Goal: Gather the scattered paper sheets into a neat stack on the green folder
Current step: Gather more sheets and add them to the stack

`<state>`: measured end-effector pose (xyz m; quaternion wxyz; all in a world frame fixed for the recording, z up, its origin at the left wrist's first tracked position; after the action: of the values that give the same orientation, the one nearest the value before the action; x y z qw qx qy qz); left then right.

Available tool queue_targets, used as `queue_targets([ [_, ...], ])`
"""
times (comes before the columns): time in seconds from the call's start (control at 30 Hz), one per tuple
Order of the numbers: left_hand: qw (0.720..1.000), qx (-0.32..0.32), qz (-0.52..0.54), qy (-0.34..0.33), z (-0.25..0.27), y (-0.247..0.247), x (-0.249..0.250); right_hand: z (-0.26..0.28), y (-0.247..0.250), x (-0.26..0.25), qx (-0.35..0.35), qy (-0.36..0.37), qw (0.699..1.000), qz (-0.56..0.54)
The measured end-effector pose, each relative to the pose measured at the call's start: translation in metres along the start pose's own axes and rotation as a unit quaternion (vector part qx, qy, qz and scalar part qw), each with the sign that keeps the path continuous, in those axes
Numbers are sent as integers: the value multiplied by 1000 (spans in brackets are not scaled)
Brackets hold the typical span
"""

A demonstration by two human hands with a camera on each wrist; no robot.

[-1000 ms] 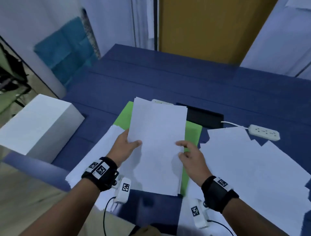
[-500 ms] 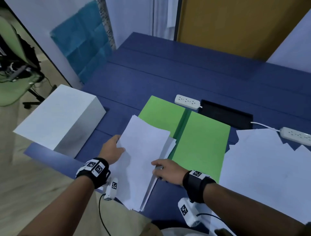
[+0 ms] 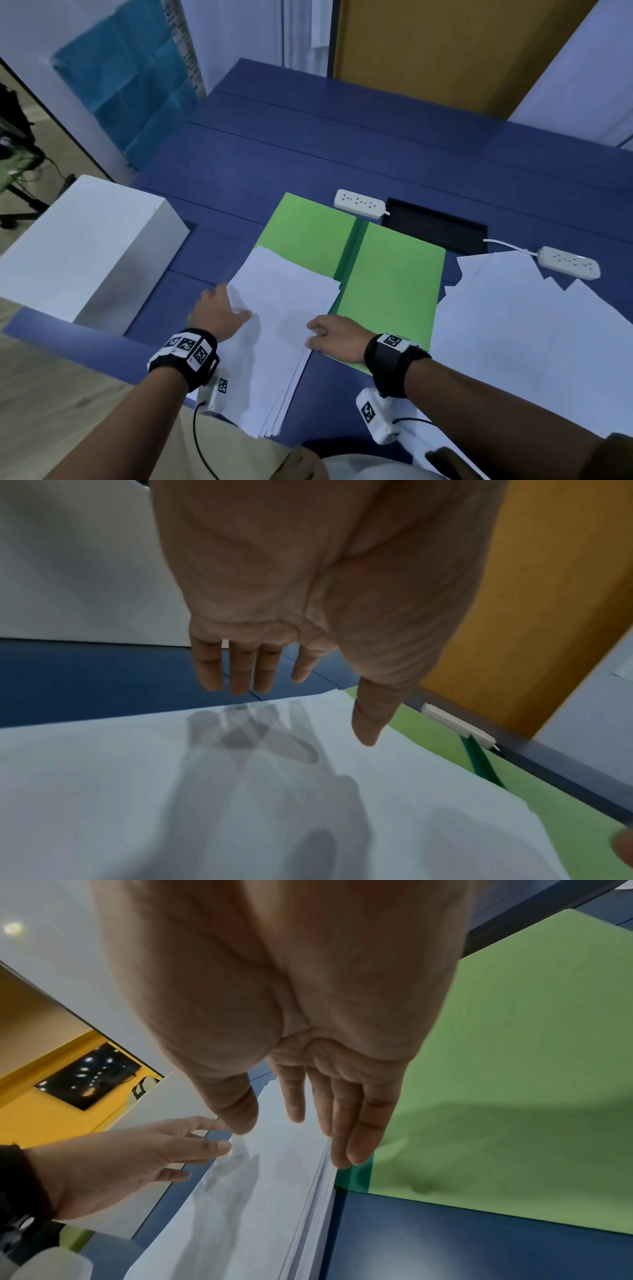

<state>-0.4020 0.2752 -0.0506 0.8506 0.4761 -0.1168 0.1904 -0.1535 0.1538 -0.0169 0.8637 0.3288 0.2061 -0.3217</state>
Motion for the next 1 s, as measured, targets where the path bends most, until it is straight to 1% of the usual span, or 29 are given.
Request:
queue_targets([
  [0.07, 999, 5, -28, -22, 7, -5, 11, 2, 4, 4, 10, -4, 1000, -11],
  [0.13, 998, -4, -41, -51, 13, -14, 25, 5, 6, 8, 19, -6, 1000, -19],
  [0.23, 996, -18, -36, -84, 27, -27, 51, 14, 11, 16, 34, -4, 999, -35],
  [0.33, 992, -34, -41, -114, 44, -40, 80, 29, 21, 32, 55, -4, 996, -74],
  [0.47, 985, -61, -39, -160, 65, -65, 118, 57, 39, 80, 99, -18, 985, -138],
  [0.57, 972, -107, -8, -208, 81, -90, 151, 90, 54, 132, 137, -40, 968, -207],
  [0.67, 956, -154, -19, -250, 104, -121, 193, 130, 69, 194, 175, -68, 941, -281],
  [0.77, 938, -199, -34, -281, 130, -157, 240, 176, 82, 268, 221, -99, 907, -346],
  [0.83, 929, -221, -30, -293, 147, -186, 276, 208, 89, 324, 263, -125, 880, -376],
  [0.93, 921, -257, -18, -292, 169, -238, 330, 253, 90, 404, 337, -184, 813, -438],
  [1.0, 918, -281, -12, -280, 184, -277, 362, 277, 87, 447, 383, -224, 767, -464],
])
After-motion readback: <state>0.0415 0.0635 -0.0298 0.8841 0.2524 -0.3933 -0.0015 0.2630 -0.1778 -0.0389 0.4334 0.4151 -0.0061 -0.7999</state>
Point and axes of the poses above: each hand's wrist, its own z-axis away from the middle knuckle, its own y-axis out of the back of the hand, x = y × z, the point moved 4 cm from there along -z, towards the middle knuckle, and after that the axes turned 6 degrees about z, right-handed, at the moved point
